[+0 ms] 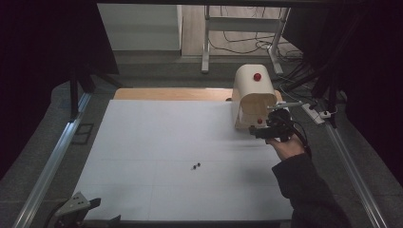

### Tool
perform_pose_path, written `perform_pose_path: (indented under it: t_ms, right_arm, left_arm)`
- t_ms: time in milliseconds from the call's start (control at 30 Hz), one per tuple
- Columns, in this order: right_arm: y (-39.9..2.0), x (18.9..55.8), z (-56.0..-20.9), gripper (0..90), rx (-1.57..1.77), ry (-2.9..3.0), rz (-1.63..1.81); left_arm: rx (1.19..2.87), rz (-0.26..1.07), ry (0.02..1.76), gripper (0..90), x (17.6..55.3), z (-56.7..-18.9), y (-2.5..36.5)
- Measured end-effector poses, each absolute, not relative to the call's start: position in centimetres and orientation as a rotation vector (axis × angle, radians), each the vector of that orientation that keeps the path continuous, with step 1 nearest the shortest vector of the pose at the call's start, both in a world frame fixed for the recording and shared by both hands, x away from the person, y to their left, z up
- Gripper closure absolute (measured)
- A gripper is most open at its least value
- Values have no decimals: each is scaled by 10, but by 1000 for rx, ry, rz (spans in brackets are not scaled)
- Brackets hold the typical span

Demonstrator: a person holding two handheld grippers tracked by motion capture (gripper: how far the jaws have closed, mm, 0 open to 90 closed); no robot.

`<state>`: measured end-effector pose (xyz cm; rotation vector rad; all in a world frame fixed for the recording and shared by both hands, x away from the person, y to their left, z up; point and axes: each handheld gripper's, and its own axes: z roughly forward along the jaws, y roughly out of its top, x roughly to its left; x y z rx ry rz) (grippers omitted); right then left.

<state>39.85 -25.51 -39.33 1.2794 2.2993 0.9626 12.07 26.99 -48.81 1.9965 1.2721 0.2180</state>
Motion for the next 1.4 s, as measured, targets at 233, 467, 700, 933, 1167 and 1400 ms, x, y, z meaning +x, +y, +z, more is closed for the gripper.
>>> perform_pose_path:
  t_ms: [233, 467, 700, 933, 1167, 1400]
  right_arm:
    - [-259, 401, -386, 33, 1234, 2342, 995]
    - [-262, 404, -374, 0, 1154, 2397, 1029]
    - [-261, 410, -366, 0, 1085, 2421, 1003]
    - [-261, 420, -360, 0, 1105, 2416, 999]
    - [-258, 430, -357, 0, 1082, 2441, 902]
    - [-254, 441, -363, 28, 1062, 2472, 865]
  left_arm:
    - [1996, 217, 1272, 52, 121, -488, 270]
    - [1996, 217, 1272, 51, 121, -488, 270]
    - [1995, 217, 1272, 51, 121, -488, 270]
    - [1996, 217, 1272, 51, 121, -488, 270]
    - [1997, 217, 1271, 52, 121, -488, 270]
    - [1997, 217, 1270, 52, 121, -488, 270]
